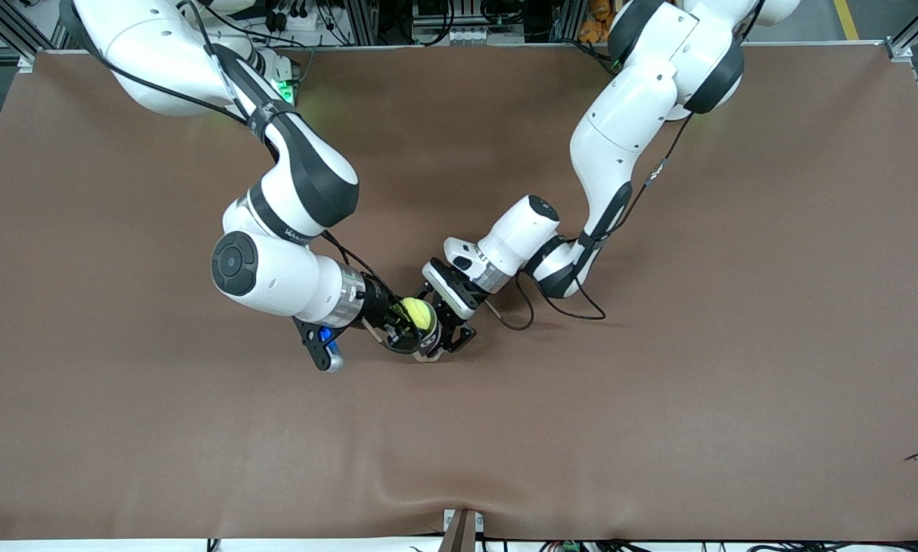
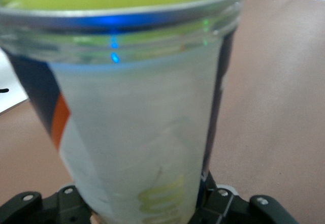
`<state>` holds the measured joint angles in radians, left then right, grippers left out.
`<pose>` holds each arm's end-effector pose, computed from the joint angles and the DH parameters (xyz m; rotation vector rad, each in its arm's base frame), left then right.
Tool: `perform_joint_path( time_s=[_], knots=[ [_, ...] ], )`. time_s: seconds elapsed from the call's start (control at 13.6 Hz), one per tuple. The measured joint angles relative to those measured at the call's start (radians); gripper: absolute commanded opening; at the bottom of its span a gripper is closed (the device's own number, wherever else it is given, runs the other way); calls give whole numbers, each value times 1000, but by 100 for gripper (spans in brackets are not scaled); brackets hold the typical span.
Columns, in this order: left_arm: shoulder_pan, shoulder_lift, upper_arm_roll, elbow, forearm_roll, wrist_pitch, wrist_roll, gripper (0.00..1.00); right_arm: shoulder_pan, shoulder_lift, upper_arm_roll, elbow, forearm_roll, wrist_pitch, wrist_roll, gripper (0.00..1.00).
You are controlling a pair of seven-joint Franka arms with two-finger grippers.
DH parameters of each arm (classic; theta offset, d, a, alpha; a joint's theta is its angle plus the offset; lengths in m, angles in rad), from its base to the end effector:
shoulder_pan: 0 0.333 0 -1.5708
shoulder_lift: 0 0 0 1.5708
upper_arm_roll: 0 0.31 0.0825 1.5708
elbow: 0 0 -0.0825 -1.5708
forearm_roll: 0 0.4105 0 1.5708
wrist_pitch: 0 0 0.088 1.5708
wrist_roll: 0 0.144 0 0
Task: Insert tennis ball vertically with right arm
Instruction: 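Carry the second ball over the tube and release it inside, then withdraw the right gripper while the left gripper lowers the tube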
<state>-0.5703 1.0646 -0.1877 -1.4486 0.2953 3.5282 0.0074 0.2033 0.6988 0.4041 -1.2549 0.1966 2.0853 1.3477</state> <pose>0.5745 -0.5395 0.1380 2.1666 -1.0656 1.2555 0.6715 0.3993 0.3465 -2.4401 1.2297 0.3517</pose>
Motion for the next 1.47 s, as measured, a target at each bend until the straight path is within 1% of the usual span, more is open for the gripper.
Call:
perform_joint_path(
  time_s=[0.51,0.66,0.73,0.88,1.03,1.18,1.32,1.47],
  knots=[
    [0,0,1,0,0,0,0,81,-5,-1,-5,16,-4,0,-1,100],
    [0,0,1,-1,0,0,0,86,-25,-8,-10,20,-49,-23,-46,100],
    [0,0,1,0,0,0,0,94,-43,-15,-10,24,-74,-66,-103,100],
    [0,0,1,0,0,2,0,99,-85,-38,-11,33,-100,-174,-256,100],
    [0,0,1,0,0,4,0,100,-140,-72,-13,34,-115,-284,-407,100],
    [0,0,1,1,0,4,0,100,-192,-107,-14,32,-124,-359,-541,100],
    [0,0,1,1,0,5,0,100,-239,-144,-15,8,-137,-400,-666,100],
    [0,0,1,0,0,5,0,100,-282,-190,-18,-49,-157,-410,-791,100]
  ],
)
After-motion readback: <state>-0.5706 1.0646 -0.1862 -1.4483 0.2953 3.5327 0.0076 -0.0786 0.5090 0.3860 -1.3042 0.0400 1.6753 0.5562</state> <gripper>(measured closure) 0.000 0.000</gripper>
